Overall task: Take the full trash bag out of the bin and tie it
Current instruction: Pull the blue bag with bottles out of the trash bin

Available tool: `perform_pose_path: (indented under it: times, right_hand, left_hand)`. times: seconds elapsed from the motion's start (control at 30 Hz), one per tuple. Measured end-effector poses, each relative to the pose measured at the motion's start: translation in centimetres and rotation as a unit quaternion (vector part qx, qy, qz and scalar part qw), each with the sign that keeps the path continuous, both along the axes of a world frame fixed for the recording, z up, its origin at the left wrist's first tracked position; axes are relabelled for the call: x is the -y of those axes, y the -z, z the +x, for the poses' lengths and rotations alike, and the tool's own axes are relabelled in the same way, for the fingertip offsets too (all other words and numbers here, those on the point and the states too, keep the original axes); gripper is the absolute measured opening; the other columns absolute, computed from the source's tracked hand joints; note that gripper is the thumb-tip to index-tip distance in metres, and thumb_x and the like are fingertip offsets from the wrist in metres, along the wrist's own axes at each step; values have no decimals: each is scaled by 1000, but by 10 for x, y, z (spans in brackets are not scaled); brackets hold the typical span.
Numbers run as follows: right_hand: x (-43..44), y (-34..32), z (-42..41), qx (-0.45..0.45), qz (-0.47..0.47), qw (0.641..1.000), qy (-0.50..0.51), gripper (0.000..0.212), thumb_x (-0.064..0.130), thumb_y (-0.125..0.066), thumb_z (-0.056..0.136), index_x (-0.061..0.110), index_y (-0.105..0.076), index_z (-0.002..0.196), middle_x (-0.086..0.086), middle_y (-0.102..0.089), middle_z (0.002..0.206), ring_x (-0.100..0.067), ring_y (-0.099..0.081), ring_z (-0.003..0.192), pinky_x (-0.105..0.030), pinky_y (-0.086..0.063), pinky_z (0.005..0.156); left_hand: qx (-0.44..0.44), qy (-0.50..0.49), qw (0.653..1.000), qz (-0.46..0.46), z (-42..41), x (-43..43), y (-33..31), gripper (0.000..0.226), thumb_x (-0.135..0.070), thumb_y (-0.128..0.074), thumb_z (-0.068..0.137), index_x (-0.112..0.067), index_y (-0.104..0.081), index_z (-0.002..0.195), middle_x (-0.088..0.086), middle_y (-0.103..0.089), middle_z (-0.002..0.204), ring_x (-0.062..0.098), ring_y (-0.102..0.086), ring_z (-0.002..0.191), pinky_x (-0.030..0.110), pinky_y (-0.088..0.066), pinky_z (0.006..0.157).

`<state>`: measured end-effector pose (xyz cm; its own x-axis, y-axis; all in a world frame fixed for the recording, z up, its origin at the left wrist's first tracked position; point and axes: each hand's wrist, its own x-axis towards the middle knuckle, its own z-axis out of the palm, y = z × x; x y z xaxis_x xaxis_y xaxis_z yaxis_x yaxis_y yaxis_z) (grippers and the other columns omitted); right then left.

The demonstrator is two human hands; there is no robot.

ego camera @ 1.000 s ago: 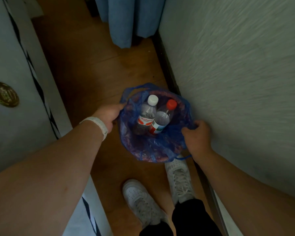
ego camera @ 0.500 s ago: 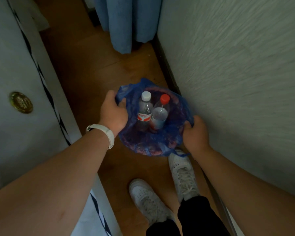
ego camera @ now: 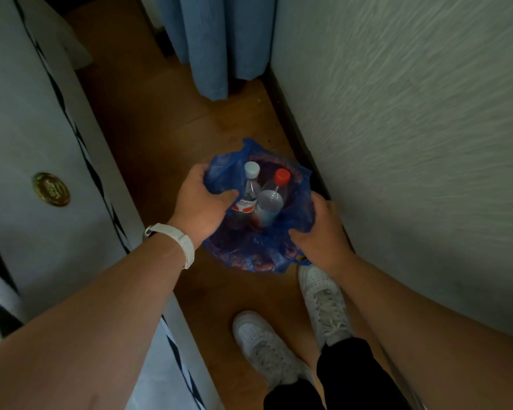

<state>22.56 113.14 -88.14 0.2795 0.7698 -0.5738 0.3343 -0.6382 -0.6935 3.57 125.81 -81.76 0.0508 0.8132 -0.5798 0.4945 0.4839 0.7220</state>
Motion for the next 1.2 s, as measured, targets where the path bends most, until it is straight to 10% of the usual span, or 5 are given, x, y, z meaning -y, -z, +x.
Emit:
perform_pose_path:
  times: [0.17,0.37,0.6,0.9,1.2]
  right_hand:
    - [20,-6,-2,-17,-33,998,40,34,24,-82,70,18,-56,92,-1,-65,88,-8,-64,79,-33,-56,70]
    - [31,-3,-16,-70,-71,994,40,43,24,-76,79,27,-54,115,3,-64,114,-12,-61,105,-32,-48,90]
    - [22,-6,-25,-62,-38,994,80,22,7,-65,86,23,-58,100,16,-61,87,0,-60,83,-16,-44,68]
    - [12,-9,-19,73,-17,996,44,6,20,-59,81,22,-57,76,-4,-57,86,-22,-59,75,-46,-54,72]
    - [6,-23,-16,6,-17,1000,25,13,17,-45,93,29,-49,99,-5,-63,90,-22,-62,81,-52,-54,78]
  left_hand:
    - [-85,61,994,-26,-13,5,15,28,-1,-65,80,-21,-56,98,-3,-63,88,18,-62,87,35,-49,77]
    - [-98,55,994,-18,-24,13,29,6,-10,-67,83,-13,-63,88,4,-67,83,12,-63,76,35,-51,74]
    - [-183,90,977,68,-33,20,38,28,-25,-75,76,-11,-68,100,11,-60,116,28,-61,102,45,-53,90]
    - [-197,228,951,72,-31,44,37,31,-32,-71,81,-11,-65,103,7,-58,110,27,-55,104,42,-47,92]
    - [-141,303,940,-68,-34,55,33,29,-23,-65,85,-30,-48,108,-1,-64,114,20,-62,105,41,-50,90]
